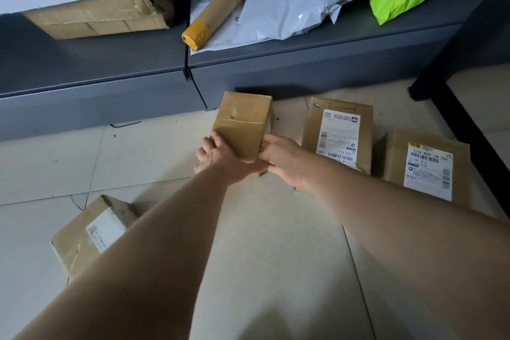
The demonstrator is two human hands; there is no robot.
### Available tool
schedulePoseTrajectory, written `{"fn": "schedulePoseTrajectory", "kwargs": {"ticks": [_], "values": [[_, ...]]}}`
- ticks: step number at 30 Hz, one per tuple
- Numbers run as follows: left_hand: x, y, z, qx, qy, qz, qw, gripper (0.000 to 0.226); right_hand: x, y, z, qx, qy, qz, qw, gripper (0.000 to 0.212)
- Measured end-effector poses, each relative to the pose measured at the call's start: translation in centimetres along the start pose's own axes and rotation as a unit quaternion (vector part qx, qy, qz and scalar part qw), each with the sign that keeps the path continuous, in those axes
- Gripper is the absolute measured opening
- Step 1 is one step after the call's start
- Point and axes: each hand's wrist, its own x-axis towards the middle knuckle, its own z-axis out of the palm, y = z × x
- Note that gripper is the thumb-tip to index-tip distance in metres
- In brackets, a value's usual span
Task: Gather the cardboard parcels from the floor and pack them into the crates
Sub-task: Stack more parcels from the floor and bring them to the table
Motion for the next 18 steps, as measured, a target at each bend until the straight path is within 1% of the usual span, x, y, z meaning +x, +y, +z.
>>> {"fn": "schedulePoseTrajectory", "kwargs": {"ticks": [2, 4, 5, 6, 7, 8, 9, 10, 11, 12, 14, 16, 17, 18], "values": [[-0.2, 0.2, 0.0, 0.008, 0.012, -0.021, 1.0, 0.146, 0.4, 0.0, -0.1, 0.042, 0.019, 0.008, 0.999, 0.052], [0.4, -0.2, 0.0, -0.019, 0.037, -0.037, 0.998, 0.134, 1.0, -0.1, -0.6, 0.05, 0.039, 0.006, 0.998, 0.061], [0.9, -0.5, -0.2, -0.079, 0.042, -0.045, 0.995, 0.122, 1.2, -0.2, -0.8, 0.028, 0.058, -0.001, 0.998, 0.061], [1.1, -0.6, -0.6, -0.184, 0.035, -0.051, 0.981, 0.105, 1.2, -0.4, -0.9, 0.0, 0.084, -0.008, 0.996, 0.057], [1.0, -0.6, -1.0, -0.308, 0.011, -0.057, 0.95, 0.085, 1.1, -0.5, -1.1, -0.02, 0.11, -0.006, 0.994, 0.051], [0.7, -0.6, -1.5, -0.416, -0.031, -0.059, 0.907, 0.067, 1.2, -0.4, -1.4, -0.022, 0.13, 0.0, 0.991, 0.045], [0.2, -0.6, -1.9, -0.482, -0.082, -0.057, 0.87, 0.053, 1.1, -0.3, -1.6, -0.009, 0.135, 0.013, 0.991, 0.036], [-0.2, -0.8, -2.1, -0.506, -0.117, -0.062, 0.852, 0.041, 1.1, -0.2, -1.8, 0.014, 0.132, 0.021, 0.991, 0.025], [-0.5, -1.0, -2.2, -0.516, -0.134, -0.08, 0.842, 0.036, 0.9, 0.0, -1.8, 0.035, 0.124, 0.02, 0.991, 0.018], [-0.6, -1.4, -2.0, -0.515, -0.128, -0.113, 0.84, 0.037, 0.7, 0.3, -1.9, 0.047, 0.119, 0.014, 0.992, 0.019], [-0.4, -1.8, -1.6, -0.503, -0.083, -0.179, 0.841, 0.039, 0.5, 0.5, -2.0, 0.039, 0.099, 0.0, 0.994, 0.031], [0.4, -1.8, -1.3, -0.475, -0.032, -0.213, 0.853, 0.04, 0.0, 0.4, -1.5, 0.011, 0.059, -0.011, 0.998, 0.041], [0.7, -1.5, -1.3, -0.463, -0.015, -0.212, 0.86, 0.05, -0.3, 0.2, -1.0, -0.004, 0.035, -0.013, 0.999, 0.044], [0.8, -1.2, -1.2, -0.451, -0.004, -0.206, 0.868, 0.07, -0.4, 0.1, -0.6, -0.017, 0.019, -0.011, 1.0, 0.046]]}}
